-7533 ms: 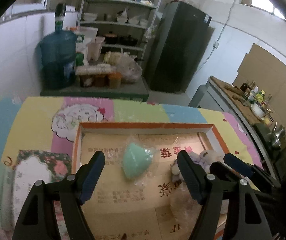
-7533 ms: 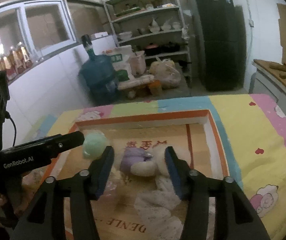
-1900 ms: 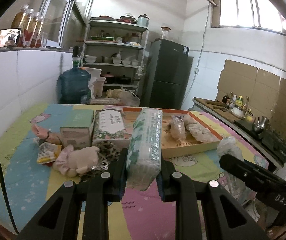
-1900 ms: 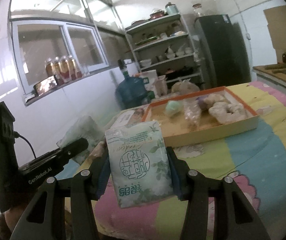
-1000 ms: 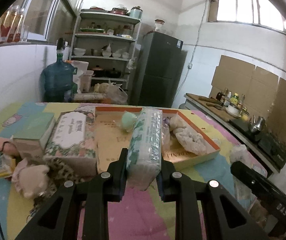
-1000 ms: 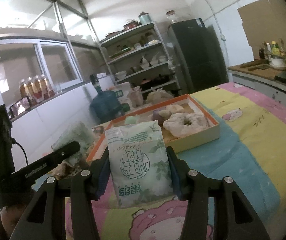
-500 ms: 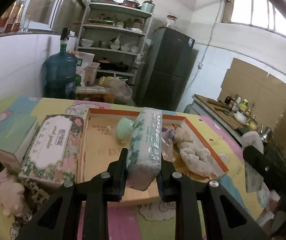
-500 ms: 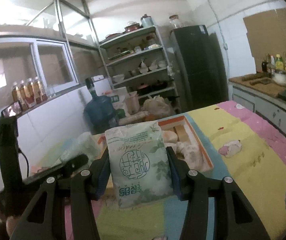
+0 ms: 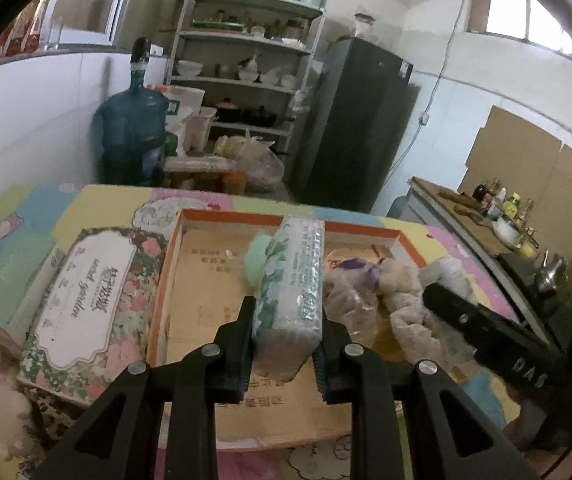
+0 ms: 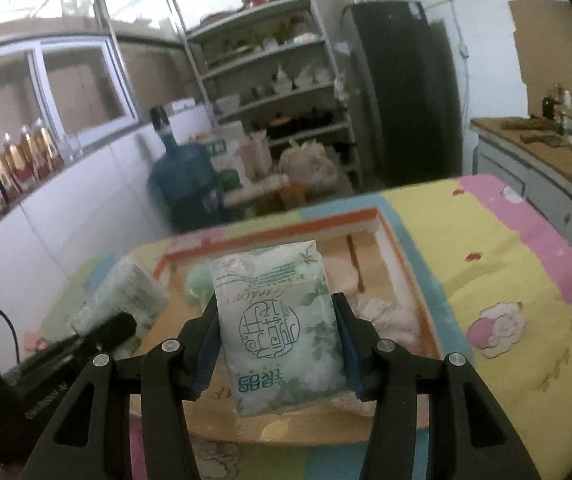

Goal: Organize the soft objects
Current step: 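Carry the tissue pack and printed packet in both grippers over the tray, then open both grippers to drop the tissue pack and packet into the tray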

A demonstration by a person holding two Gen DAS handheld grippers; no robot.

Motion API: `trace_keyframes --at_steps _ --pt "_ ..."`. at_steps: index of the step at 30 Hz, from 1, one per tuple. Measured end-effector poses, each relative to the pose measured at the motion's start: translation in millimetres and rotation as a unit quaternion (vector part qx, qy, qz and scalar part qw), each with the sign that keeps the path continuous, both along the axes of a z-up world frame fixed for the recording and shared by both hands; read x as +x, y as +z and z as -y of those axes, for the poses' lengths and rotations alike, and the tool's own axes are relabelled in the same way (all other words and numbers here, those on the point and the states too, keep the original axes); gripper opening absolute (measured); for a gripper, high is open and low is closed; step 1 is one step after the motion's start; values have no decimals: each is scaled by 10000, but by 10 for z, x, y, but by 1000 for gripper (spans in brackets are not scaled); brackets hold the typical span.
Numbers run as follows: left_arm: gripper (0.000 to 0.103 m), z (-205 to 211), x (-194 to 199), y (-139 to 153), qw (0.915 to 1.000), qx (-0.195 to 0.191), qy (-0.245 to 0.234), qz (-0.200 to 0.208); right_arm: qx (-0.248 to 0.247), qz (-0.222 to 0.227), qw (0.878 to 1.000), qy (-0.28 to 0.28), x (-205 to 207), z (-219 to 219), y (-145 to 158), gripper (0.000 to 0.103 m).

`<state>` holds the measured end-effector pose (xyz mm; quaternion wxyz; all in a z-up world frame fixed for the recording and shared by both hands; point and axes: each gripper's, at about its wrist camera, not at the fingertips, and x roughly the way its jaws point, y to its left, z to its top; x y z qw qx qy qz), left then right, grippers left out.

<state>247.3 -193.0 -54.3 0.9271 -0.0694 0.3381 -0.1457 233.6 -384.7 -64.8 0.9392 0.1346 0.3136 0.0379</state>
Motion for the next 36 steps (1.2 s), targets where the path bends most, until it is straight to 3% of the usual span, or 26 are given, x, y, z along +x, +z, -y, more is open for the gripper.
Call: trace_keyframes --at_steps 7,28,36 --pt "25 16 88 -162 9996 123 -34 -239 -332 -239 9991 -91 136 -75 -180 53" --pt "28 76 245 -375 9978 151 -79 -645 -250 -558 9980 -151 255 -48 -391 55" --pt "59 56 158 -283 9991 226 31 -365 -76 -545 9983 -166 253 -17 -415 57"
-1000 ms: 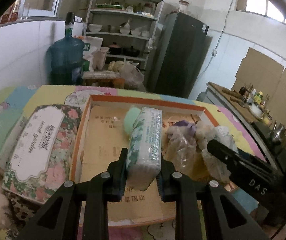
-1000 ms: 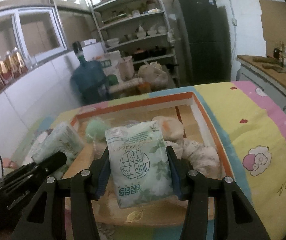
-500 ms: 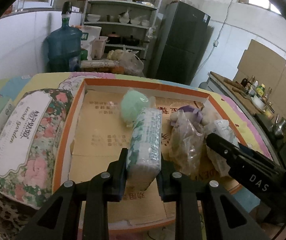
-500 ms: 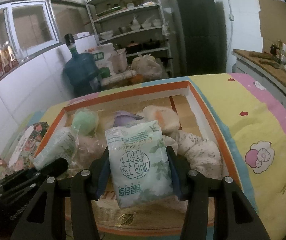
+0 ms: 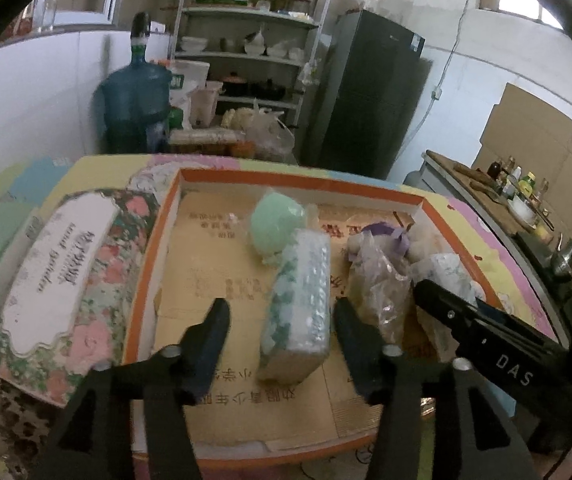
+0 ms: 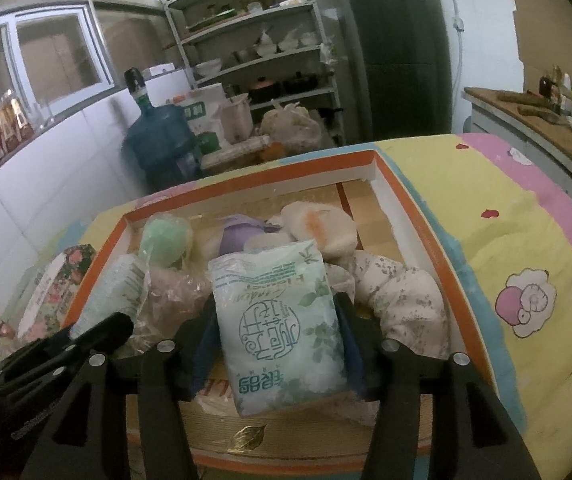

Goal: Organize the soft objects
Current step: 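Open both grippers to drop the tissue pack and packet into the tray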

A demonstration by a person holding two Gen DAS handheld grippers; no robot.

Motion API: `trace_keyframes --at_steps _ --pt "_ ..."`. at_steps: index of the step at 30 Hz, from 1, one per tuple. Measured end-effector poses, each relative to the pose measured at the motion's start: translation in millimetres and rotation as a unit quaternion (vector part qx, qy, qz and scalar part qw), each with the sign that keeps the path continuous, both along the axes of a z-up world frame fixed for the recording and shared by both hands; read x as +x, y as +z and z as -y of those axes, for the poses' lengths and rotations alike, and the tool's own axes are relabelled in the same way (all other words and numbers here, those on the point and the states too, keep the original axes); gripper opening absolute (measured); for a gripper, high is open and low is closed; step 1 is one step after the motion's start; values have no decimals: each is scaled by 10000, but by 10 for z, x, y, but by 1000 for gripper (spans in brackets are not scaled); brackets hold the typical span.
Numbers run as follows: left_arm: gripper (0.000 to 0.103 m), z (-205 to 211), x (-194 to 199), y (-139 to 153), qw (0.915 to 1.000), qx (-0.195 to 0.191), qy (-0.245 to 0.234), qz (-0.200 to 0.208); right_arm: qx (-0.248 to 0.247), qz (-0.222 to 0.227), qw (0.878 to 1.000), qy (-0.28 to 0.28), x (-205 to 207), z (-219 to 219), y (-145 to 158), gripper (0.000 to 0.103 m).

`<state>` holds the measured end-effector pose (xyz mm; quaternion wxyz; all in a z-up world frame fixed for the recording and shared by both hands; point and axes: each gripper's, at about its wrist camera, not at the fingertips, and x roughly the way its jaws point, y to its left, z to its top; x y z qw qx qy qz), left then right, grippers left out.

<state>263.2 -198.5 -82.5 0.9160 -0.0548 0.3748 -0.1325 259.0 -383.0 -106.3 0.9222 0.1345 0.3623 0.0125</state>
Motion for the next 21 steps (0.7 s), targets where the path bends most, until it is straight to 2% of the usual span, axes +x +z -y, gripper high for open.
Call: trace_keyframes --at_steps 6,12,21 --pt "70 -19 -114 94 9997 42 -4 233 210 138 9997 -42 -47 64 11 63" --pt "70 -93 -242 211 9990 -15 -31 439 257 385 9989 -95 -121 73 78 73" --pt "70 -237 -538 438 9962 -2 -15 872 263 698 9971 -148 -271 64 198 73"
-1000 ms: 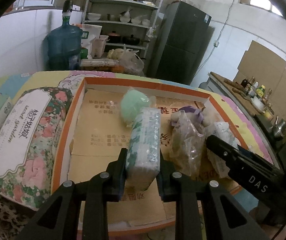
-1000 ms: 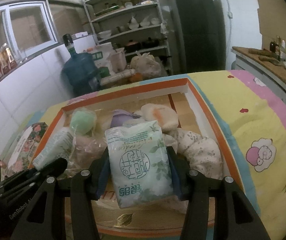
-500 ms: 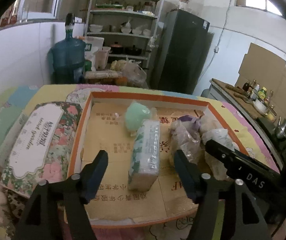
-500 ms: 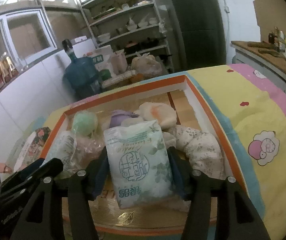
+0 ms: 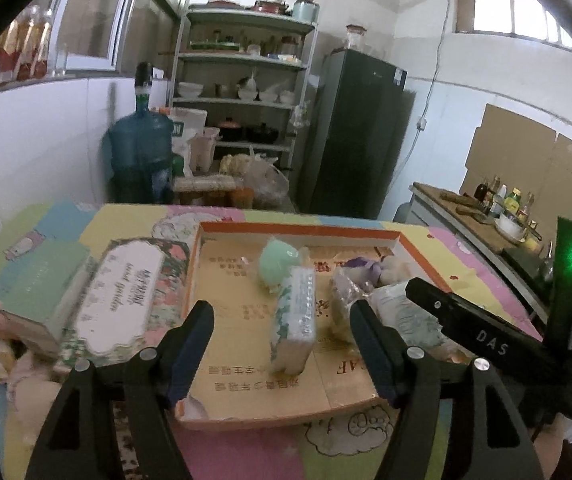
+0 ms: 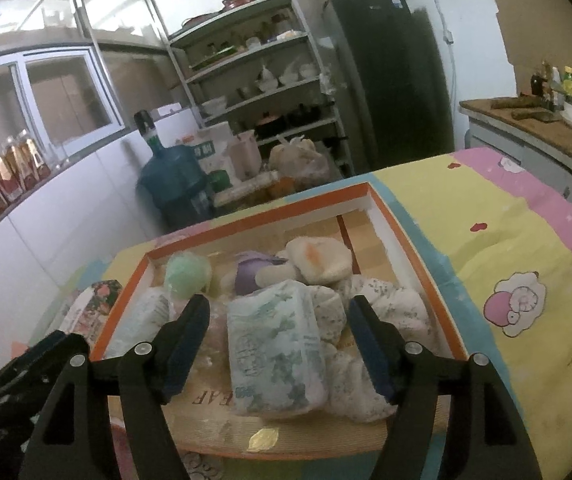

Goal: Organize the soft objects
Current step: 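Open both grippers to drop the tissue pack and packet into the tray, then withdraw both grippers from the tray toward the remaining pile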

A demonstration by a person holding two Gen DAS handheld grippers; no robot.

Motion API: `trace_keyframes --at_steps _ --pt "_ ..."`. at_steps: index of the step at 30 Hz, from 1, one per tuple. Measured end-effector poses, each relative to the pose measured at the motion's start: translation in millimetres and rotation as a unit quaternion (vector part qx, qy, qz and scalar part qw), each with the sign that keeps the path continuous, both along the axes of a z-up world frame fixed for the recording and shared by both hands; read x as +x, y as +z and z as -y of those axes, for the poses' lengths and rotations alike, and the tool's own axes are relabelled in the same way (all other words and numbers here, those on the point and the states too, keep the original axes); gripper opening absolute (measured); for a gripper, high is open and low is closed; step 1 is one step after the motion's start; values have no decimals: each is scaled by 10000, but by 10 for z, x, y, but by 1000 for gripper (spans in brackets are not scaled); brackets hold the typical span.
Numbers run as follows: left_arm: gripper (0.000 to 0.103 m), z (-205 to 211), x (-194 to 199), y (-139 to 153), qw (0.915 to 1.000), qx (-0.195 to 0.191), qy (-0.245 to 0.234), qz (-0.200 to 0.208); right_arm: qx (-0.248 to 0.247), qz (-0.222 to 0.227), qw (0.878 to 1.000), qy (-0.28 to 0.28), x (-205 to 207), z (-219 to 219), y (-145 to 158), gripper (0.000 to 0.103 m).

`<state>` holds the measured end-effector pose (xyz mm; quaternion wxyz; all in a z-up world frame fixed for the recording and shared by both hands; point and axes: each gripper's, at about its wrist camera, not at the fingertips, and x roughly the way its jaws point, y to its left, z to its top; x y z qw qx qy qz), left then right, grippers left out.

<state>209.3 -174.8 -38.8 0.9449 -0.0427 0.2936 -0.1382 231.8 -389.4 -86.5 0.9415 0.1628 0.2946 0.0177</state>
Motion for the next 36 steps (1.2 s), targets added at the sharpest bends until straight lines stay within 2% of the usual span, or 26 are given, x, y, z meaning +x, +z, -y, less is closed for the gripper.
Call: trace_keyframes --at_steps 8,24,36 --pt "70 -207 -299 196 9989 137 117 433 -192 253 9995 -10 -274 -180 166 73" --pt "70 -787 -639 230 9985 -5 327 443 -162 408 9988 207 -728 -601 391 73" --pt "70 -1386 -942 305 9942 -37 808 702 -261 471 9972 514 -946 -1109 498 73"
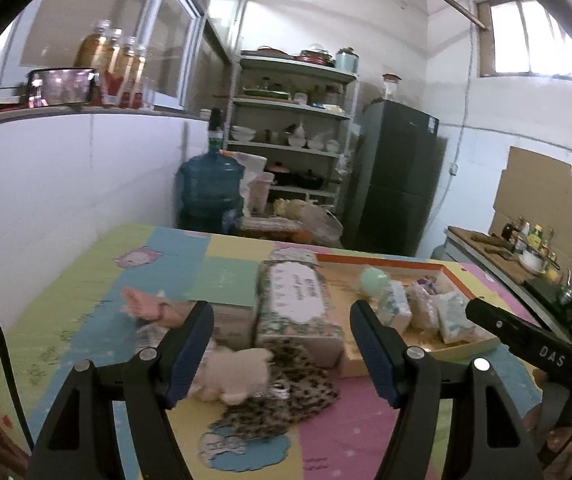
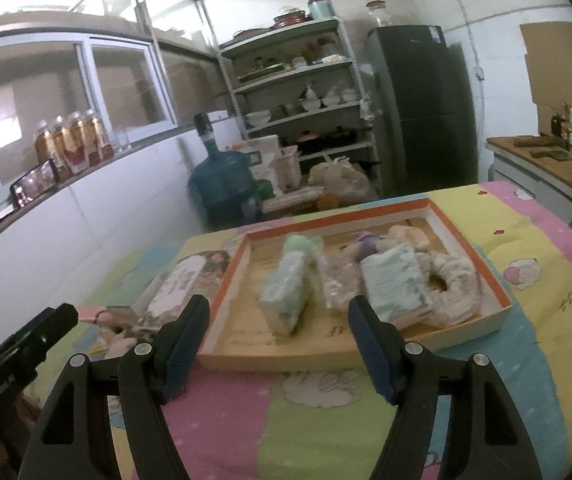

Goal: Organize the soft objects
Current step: 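Withdraw both grippers from the tray toward the remaining pile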

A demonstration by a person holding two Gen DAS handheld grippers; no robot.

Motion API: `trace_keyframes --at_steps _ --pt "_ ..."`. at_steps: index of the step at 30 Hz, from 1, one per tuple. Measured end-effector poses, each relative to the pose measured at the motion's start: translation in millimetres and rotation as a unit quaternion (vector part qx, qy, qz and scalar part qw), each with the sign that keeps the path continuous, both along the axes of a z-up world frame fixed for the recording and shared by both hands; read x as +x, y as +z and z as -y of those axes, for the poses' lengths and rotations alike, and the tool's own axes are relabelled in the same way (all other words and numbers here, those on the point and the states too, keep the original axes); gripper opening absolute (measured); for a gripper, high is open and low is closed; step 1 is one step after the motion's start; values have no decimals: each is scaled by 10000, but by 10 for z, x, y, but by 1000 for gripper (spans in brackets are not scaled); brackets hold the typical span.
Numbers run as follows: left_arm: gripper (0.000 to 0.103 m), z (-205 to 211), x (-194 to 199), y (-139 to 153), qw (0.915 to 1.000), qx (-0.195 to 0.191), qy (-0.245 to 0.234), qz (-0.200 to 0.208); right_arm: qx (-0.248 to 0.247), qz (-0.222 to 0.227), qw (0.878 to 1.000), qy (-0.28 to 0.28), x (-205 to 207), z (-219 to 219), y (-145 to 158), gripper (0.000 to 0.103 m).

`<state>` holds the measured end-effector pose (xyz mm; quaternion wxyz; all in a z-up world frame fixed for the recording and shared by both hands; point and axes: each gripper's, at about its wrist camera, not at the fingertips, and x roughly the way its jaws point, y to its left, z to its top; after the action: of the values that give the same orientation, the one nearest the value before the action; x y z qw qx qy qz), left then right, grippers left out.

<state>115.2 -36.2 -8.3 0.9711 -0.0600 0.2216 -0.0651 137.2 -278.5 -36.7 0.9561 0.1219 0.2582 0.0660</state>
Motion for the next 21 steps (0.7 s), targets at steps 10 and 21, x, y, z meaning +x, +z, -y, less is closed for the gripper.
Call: trace_keyframes --at_steps 10,21 --pt "70 -524 -202 6 9991 -131 390 100 -121 -48 9994 325 -57 -358 -13 74" --pt "70 -1048 -321 -107 9966 -330 751 89 -335 -356 9928 1092 21 -982 -247 74"
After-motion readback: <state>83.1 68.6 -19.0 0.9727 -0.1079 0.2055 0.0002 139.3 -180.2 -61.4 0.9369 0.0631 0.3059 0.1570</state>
